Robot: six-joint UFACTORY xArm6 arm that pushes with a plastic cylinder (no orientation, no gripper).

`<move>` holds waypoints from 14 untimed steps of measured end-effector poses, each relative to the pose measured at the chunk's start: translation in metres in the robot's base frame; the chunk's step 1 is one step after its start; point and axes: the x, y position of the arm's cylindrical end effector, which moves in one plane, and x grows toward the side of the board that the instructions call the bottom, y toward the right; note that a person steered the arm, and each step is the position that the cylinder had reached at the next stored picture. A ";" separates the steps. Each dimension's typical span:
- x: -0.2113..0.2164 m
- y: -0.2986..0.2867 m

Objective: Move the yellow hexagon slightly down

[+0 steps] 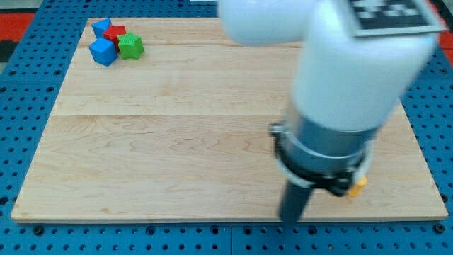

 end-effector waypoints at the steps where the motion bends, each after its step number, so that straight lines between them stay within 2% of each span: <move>1: -0.018 -0.051; 2: -0.054 -0.086; 3: -0.084 -0.088; 4: -0.100 -0.086; 6: -0.103 -0.083; 8: -0.123 -0.043; 12: -0.137 0.030; 14: -0.198 0.054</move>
